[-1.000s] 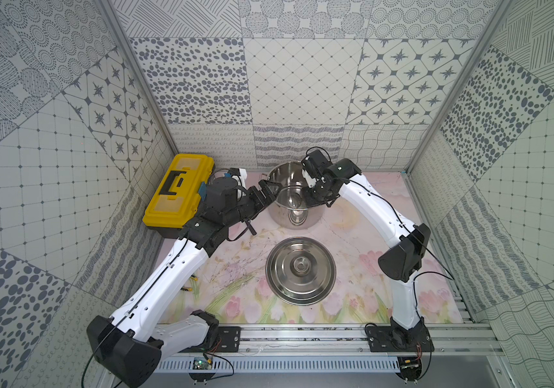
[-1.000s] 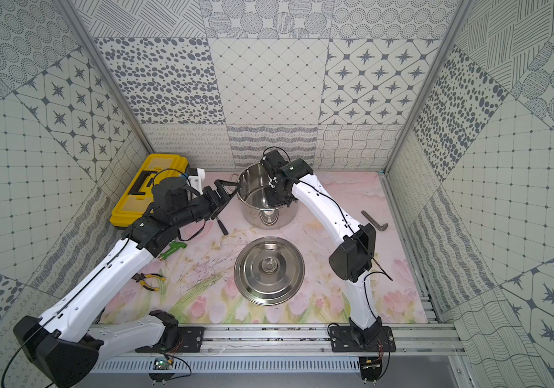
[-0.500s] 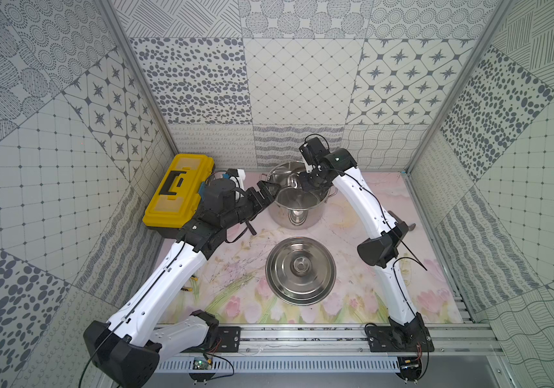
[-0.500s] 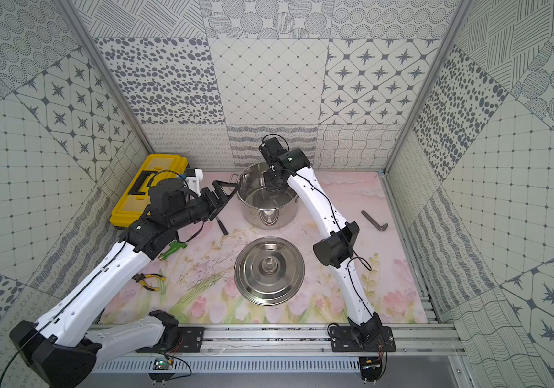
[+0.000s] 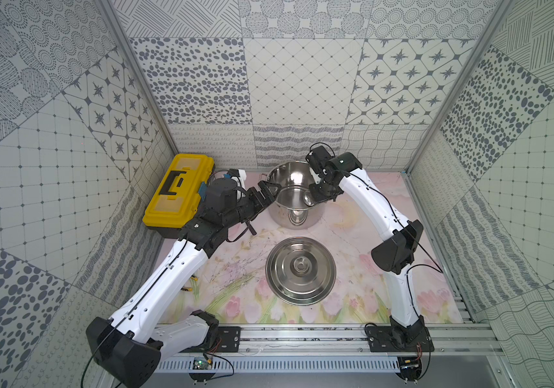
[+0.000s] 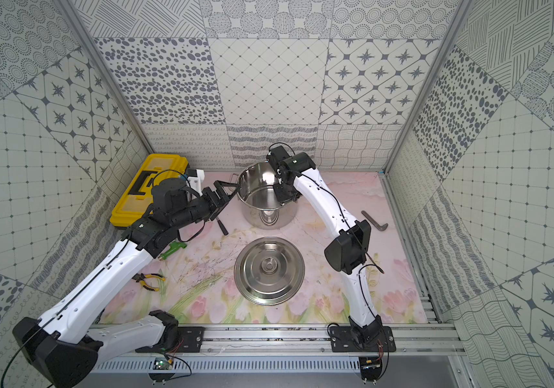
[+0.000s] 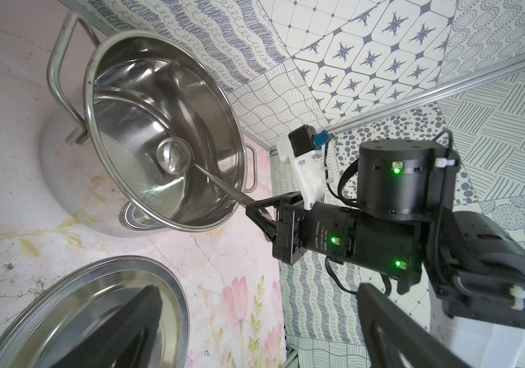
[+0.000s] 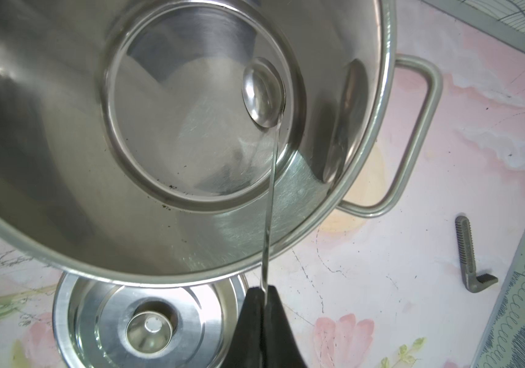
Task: Stir the soup with a spoon
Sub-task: Stir the soup in the pan with a stick.
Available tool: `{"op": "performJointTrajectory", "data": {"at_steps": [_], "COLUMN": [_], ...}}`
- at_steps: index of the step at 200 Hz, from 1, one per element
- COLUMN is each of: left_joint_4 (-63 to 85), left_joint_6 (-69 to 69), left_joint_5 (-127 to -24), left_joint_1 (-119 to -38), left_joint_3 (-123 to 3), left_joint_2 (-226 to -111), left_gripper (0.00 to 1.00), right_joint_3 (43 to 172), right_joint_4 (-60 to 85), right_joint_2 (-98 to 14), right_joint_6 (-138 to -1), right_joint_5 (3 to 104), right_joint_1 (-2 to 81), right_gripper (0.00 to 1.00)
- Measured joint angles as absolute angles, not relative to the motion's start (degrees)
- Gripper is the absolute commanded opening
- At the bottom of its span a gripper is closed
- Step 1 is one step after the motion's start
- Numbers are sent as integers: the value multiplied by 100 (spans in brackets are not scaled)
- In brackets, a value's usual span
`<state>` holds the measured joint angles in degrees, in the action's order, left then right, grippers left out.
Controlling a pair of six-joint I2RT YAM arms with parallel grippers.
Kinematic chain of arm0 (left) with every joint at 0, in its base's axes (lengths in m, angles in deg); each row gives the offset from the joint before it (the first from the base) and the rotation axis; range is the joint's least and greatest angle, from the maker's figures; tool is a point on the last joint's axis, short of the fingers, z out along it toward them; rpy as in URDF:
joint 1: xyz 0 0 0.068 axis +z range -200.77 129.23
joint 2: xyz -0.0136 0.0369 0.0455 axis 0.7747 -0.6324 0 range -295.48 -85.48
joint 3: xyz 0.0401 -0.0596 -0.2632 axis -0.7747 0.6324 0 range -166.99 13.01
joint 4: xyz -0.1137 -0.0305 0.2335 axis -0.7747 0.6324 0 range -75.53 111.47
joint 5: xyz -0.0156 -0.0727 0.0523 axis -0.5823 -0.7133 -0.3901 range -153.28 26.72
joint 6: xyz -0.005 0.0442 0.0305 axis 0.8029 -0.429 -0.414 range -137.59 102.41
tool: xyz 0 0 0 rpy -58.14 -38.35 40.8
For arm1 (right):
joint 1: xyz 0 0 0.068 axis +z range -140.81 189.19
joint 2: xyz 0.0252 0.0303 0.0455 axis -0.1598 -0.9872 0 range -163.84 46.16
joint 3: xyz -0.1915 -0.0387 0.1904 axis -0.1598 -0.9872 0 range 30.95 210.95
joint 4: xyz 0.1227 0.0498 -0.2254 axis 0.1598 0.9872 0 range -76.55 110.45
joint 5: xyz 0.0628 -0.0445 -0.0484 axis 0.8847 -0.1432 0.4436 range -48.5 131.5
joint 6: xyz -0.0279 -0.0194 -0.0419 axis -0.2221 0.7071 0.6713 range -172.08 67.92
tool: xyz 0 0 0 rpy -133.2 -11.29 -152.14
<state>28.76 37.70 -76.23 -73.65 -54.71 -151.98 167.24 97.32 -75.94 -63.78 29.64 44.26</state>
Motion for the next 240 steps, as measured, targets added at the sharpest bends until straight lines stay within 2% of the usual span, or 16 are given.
{"op": "performJointTrajectory", "data": {"at_steps": [44, 93, 116, 177, 240], "left_joint_4": [2856, 2854, 2860, 2889, 2880], "left_joint_6": [3783, 3785, 3783, 3783, 3780], "left_joint_5": [-7623, -7623, -7621, -7621, -7621], "left_joint_1": [-7365, -7365, -7365, -7365, -7365], "left_joint_3": [-5452, -5452, -5452, -5456, -5557], "left_joint_2": [-15202, -15196, -15174, -15143, -15259], "left_gripper": [99, 99, 100, 100, 100], "right_joint_3": [16835, 18824, 19150, 18966, 17183], "right_joint_4": [9630, 9756, 9785, 9896, 9693], "right_joint_2": [-7548, -8510, -8774, -8853, -8064], "right_joint_6": [-6453, -6608, -6667, -6665, -6348], "right_joint_5": [3222, 3196, 3119, 2911, 2887], "right_joint_1": [4796, 4907, 4813, 4341, 4219], "right_gripper": [0, 0, 0, 0, 0]}}
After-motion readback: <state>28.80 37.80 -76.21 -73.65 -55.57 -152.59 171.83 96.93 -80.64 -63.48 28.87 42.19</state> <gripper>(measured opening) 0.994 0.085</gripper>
